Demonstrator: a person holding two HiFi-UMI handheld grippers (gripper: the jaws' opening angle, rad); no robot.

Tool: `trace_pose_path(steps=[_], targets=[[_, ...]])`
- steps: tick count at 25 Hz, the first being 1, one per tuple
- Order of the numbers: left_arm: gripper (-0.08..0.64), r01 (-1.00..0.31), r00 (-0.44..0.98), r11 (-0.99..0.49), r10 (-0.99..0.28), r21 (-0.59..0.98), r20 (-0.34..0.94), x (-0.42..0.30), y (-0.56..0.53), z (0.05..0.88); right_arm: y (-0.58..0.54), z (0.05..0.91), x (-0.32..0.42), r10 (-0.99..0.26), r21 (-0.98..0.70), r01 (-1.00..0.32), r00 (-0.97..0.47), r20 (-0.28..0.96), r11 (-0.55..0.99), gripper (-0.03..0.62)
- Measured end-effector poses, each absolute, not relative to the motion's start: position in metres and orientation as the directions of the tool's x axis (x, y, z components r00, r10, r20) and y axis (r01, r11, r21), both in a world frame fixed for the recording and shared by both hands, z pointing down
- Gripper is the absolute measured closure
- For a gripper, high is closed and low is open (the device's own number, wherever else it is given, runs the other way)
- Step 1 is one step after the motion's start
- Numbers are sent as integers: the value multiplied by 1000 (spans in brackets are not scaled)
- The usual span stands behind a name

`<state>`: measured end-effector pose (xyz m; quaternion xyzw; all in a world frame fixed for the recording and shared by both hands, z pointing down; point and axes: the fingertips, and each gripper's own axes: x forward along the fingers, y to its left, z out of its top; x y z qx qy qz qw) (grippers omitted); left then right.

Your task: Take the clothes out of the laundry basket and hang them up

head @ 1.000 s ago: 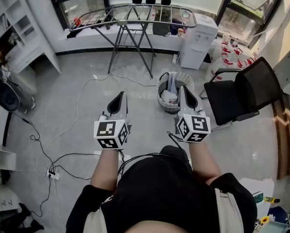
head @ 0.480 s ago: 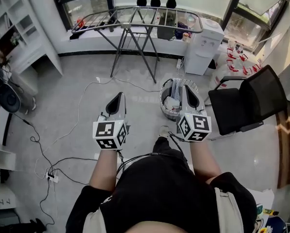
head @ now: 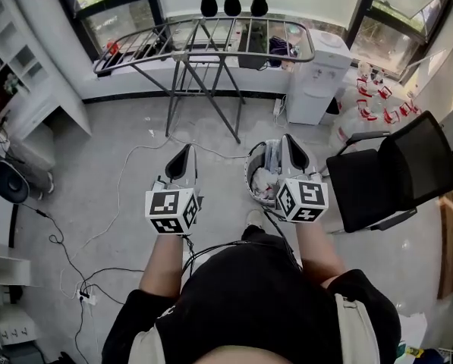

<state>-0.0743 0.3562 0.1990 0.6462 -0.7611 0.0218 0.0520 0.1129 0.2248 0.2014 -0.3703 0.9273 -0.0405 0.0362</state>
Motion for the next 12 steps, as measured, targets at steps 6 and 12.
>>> trace_pose_path(steps=[6,12], targets=[[551,-988,-146,151,-981,29,124,-88,249,195,121,203,98,-695,-116,-689,-719,-17,716,578],[551,-988,-143,149,-980,37,140,-105,159,194,38,207,78,-690,-120,-685,-724,2,718,578]])
